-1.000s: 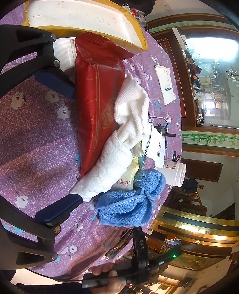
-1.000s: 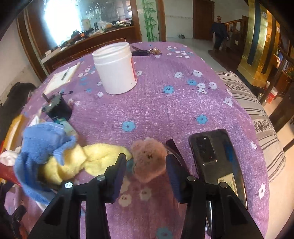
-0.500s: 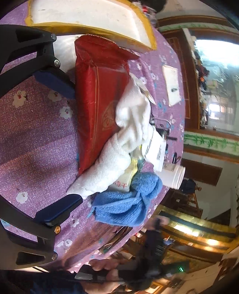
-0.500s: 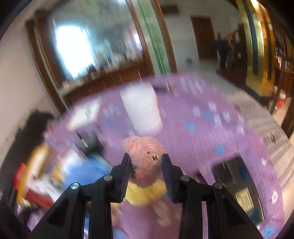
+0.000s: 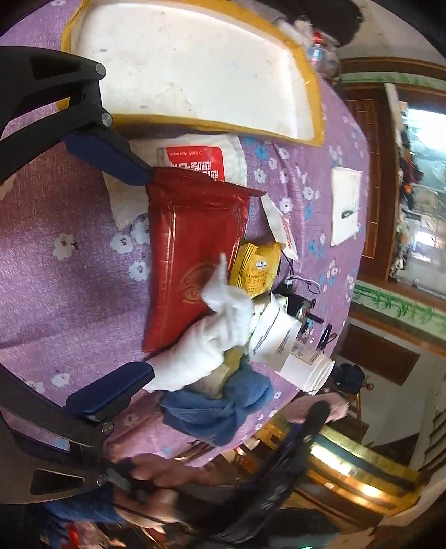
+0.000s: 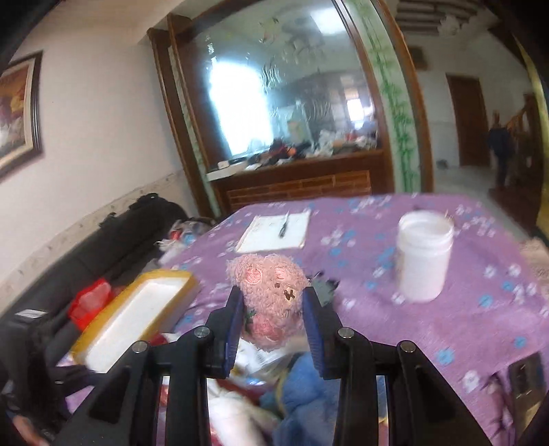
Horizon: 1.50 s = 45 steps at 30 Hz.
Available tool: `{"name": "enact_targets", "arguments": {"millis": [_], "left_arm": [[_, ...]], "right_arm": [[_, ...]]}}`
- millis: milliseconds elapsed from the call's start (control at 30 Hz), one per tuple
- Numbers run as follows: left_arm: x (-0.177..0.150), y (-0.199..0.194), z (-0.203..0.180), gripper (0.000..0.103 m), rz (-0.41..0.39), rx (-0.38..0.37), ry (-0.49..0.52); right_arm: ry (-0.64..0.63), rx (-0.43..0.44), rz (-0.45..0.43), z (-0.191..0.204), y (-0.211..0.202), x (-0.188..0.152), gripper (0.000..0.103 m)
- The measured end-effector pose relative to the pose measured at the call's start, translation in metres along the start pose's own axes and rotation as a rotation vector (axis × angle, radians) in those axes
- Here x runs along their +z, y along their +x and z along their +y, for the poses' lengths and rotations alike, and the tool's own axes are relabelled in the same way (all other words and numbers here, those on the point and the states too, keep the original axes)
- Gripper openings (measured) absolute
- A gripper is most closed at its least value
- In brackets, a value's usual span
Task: Organize soft objects
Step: 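Lift the plush bear with the right gripper while the left gripper grasps the white towel, then lower the plush bear and white towel into the yellow-rimmed tray, open both grippers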
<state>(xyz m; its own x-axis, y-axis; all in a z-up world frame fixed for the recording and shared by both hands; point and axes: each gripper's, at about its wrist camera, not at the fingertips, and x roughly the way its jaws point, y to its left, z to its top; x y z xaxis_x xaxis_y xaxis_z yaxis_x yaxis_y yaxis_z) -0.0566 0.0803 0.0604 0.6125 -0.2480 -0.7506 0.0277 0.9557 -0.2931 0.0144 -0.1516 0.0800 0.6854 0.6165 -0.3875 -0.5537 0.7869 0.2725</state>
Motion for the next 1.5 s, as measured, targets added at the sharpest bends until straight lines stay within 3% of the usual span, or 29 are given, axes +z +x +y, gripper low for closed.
{"name": "enact_targets", "arguments": {"millis": [167, 367, 467, 500, 567, 800, 833, 867, 1067, 1267, 1500], "left_arm": [[0.005, 0.016, -0.015, 0.103, 0.0, 0.034, 0.026], [0.007, 0.011, -0.058, 0.103, -0.025, 0.004, 0.105], [0.009, 0.027, -0.075, 0.101, -0.009, 0.053, 0.137], [0.01, 0.035, -0.077, 0.098, 0.009, 0.043, 0.128], [0.013, 0.054, -0.079, 0.072, 0.065, 0.033, 0.101], [0.022, 0.079, -0.097, 0.068, 0.041, 0.119, 0.121], [0.02, 0.077, -0.097, 0.053, 0.019, 0.126, 0.125], [0.019, 0.077, -0.097, 0.047, 0.003, 0.138, 0.133], [0.02, 0.056, -0.075, 0.047, -0.048, 0.056, 0.071], [0.026, 0.018, -0.063, 0.047, -0.151, 0.069, 0.083], [0.033, -0.017, -0.03, 0.047, -0.214, 0.086, 0.034]], "right_arm": [[0.021, -0.008, -0.035, -0.007, -0.009, 0.001, 0.037], [0.059, -0.026, -0.05, -0.021, -0.016, 0.009, 0.037], [0.062, -0.025, -0.063, -0.022, -0.019, 0.01, 0.037], [0.059, -0.024, -0.064, -0.022, -0.019, 0.009, 0.037], [0.057, -0.026, -0.067, -0.021, -0.021, 0.009, 0.037], [0.065, -0.017, -0.076, -0.022, -0.024, 0.011, 0.037], [0.066, -0.013, -0.076, -0.021, -0.024, 0.011, 0.037], [0.066, -0.01, -0.076, -0.021, -0.024, 0.011, 0.037], [0.062, 0.01, -0.061, -0.017, -0.021, 0.01, 0.037], [0.0, 0.026, -0.037, 0.002, -0.013, 0.002, 0.037], [-0.058, 0.046, 0.005, 0.019, 0.0, -0.01, 0.037]]}}
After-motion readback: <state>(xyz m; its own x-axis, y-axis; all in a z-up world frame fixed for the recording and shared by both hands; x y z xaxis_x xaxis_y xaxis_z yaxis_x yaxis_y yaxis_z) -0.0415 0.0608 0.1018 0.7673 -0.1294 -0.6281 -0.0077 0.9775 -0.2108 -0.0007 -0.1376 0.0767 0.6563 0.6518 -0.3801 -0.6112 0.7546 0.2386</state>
